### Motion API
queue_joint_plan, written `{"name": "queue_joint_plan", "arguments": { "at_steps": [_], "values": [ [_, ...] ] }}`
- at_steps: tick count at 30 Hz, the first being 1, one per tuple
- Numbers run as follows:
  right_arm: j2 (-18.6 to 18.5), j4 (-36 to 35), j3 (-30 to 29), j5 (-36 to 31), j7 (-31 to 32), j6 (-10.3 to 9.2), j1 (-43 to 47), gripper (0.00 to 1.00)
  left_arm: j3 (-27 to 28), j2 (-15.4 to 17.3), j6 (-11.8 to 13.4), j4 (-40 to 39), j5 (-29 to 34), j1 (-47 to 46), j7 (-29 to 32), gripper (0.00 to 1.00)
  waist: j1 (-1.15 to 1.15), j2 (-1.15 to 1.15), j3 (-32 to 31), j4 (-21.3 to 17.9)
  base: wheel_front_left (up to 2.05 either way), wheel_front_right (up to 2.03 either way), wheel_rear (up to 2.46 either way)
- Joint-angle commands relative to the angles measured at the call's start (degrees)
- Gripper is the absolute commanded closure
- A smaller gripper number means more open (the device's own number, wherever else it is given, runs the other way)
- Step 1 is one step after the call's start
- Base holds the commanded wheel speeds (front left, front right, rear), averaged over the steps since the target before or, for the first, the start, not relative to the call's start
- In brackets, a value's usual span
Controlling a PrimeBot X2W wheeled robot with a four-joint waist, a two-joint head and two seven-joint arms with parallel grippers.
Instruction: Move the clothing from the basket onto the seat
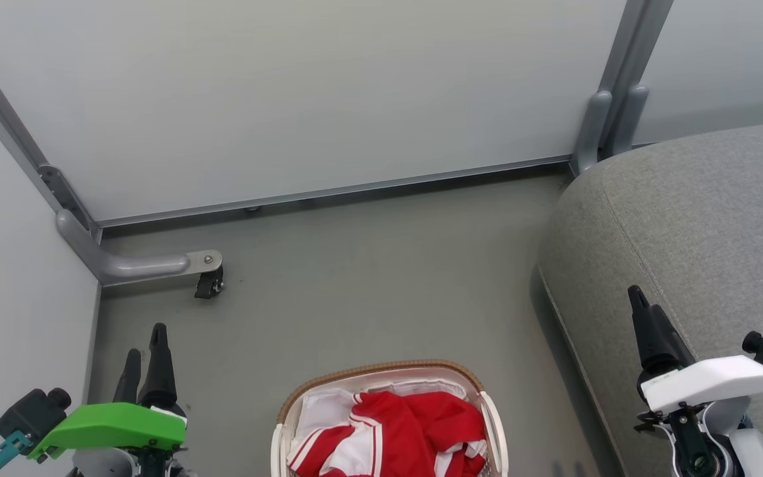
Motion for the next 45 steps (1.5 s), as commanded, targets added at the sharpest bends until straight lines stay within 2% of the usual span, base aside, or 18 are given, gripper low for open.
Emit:
{"name": "queue_joint_plan", "arguments": {
  "at_steps": [1, 14, 45],
  "values": [
    [-0.74, -0.93, 0.23, -2.33, -0.71, 0.01, -0.73, 0.0, 0.08, 0.38, -0.15, -0.49, 2.18, -0.79, -0.59, 0.0, 0.0, 0.0, 0.02, 0.02, 0.0, 0.0, 0.0],
    [-1.0, -0.72, 1.06, -13.03, -3.13, 0.02, -0.61, 0.0, -1.03, 0.9, -0.2, -0.44, 13.54, -0.99, -2.97, 0.0, 0.0, 0.0, -0.03, 0.26, 0.0, 0.0, 0.0],
    [-1.27, -0.05, 2.64, -34.07, -7.82, 0.03, 0.0, 0.0, -4.33, 1.81, -0.23, 0.61, 34.17, -0.46, -7.64, 0.0, 0.0, 0.0, -0.21, 0.76, 0.0, 0.0, 0.0]
  ]
}}
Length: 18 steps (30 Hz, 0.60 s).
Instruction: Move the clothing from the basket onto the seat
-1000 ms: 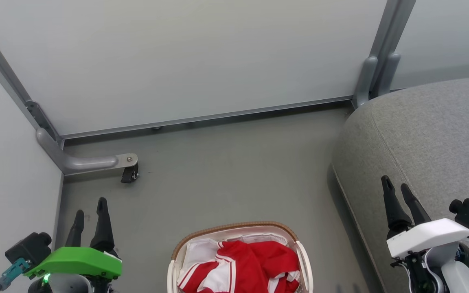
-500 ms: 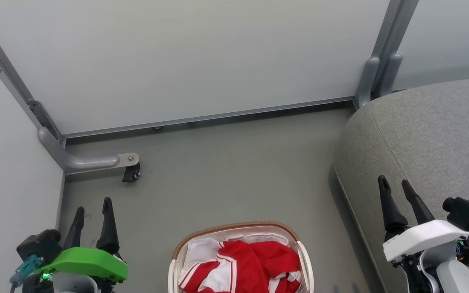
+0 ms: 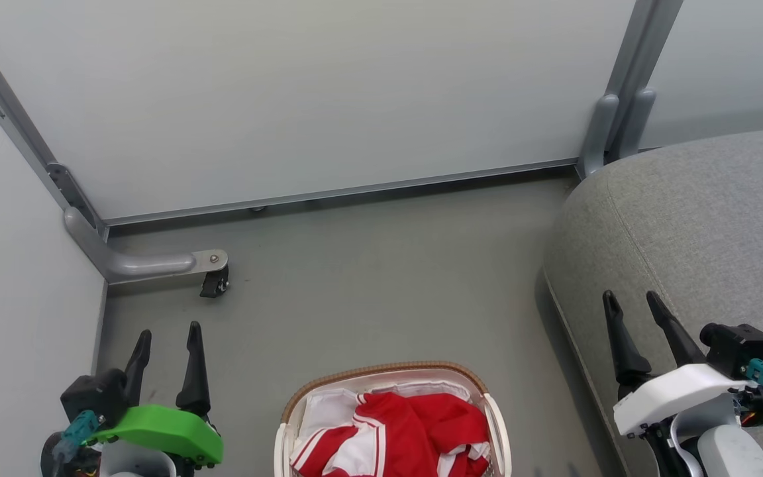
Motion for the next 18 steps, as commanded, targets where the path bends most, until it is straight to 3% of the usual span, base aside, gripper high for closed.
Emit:
{"name": "queue_joint_plan", "arguments": {
  "at_steps": [1, 18],
  "values": [
    [-0.29, -0.08, 0.1, -1.53, -0.64, 0.02, -0.05, 0.0, -0.41, 0.62, -0.2, -0.07, 1.94, -0.47, -0.58, 0.0, 0.0, 0.0, 0.0, 0.02, 0.0, 0.0, 0.0],
    [0.34, 3.32, -0.2, -11.69, -2.74, 0.03, 0.75, 0.0, -0.56, -0.5, 1.15, 1.89, 8.12, 1.66, -2.71, 0.0, 0.0, 0.0, -0.42, -0.17, 0.0, 0.0, 0.0]
  ]
}}
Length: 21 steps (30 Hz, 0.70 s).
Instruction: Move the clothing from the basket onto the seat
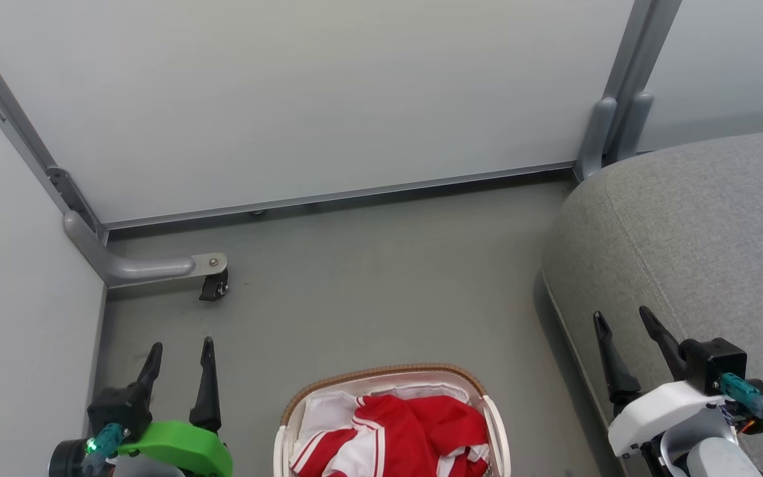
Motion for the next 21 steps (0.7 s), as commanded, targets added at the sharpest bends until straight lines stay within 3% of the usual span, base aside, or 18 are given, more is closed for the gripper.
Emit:
{"name": "queue_joint_plan", "arguments": {
  "at_steps": [1, 11, 21],
  "values": [
    [-0.04, 0.27, -0.22, -1.39, -0.58, 0.02, 0.36, 0.0, 0.61, -0.07, 0.38, 0.32, 0.82, 0.69, -0.55, 0.0, 0.0, 0.0, 0.02, -0.03, 0.0, 0.0, 0.0],
    [0.63, 1.25, -0.18, -5.66, -1.67, 0.02, -0.52, 0.0, 0.24, -0.74, -0.48, 2.36, 4.64, 1.14, -1.67, 0.0, 0.0, 0.0, 1.79, -1.28, 0.0, 0.0, 0.0],
    [1.93, -3.44, 1.53, -9.71, -2.67, 0.0, -5.5, 0.0, -3.83, -0.33, -1.06, 6.53, 7.38, -6.08, -2.65, 0.0, 0.0, 0.0, 11.91, -5.61, 0.0, 0.0, 0.0]
  ]
}}
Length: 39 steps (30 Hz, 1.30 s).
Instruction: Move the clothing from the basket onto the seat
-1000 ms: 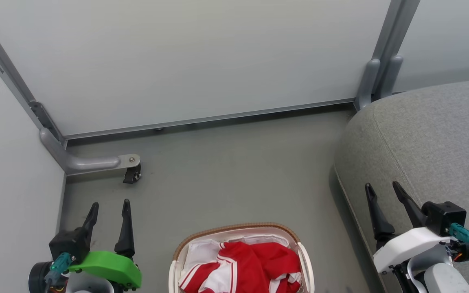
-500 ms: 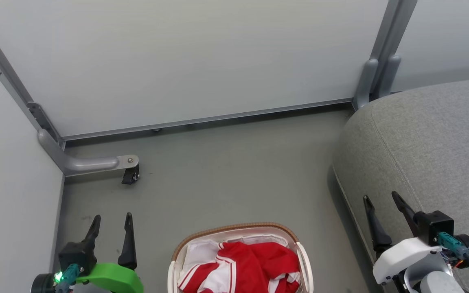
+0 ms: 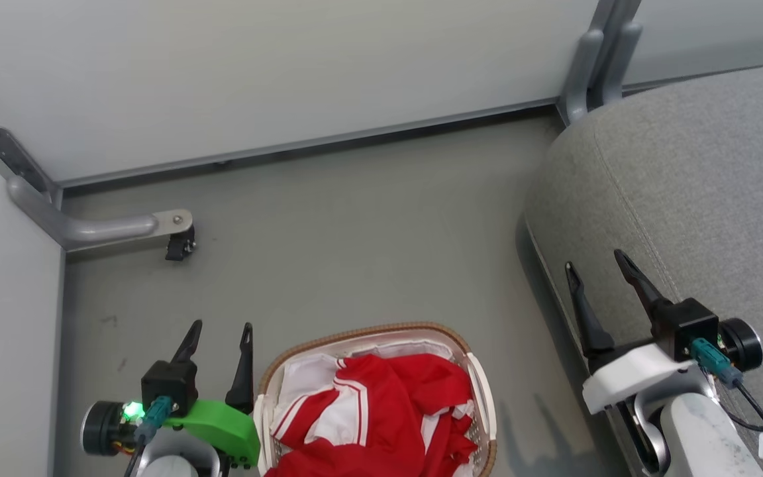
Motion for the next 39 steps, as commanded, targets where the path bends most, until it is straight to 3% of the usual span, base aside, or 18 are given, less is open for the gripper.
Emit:
{"name": "queue_joint_plan", "arguments": {
  "at_steps": [1, 18, 39],
  "values": [
    [0.3, -0.86, 0.46, -1.5, -0.59, -0.04, -1.59, 0.0, -1.09, 0.72, -0.26, 0.65, 0.84, -2.6, -0.53, 0.0, 0.0, 0.0, 6.1, -3.28, 0.0, 0.0, 0.0],
    [1.13, -6.48, 5.42, 1.98, -0.58, -0.04, -11.43, 0.0, -14.29, 6.94, -0.27, 10.8, -4.92, -18.73, -0.43, 0.0, 0.0, 0.0, 25.04, -12.14, 0.0, 0.0, 0.0],
    [1.2, -12.28, 9.18, 7.93, -0.58, -0.04, -16.68, 0.0, -29.8, 14.29, -0.27, 22.07, -11.06, -27.44, -0.42, 0.0, 0.0, 0.0, 40.33, -21.35, 0.0, 0.0, 0.0]
  ]
}}
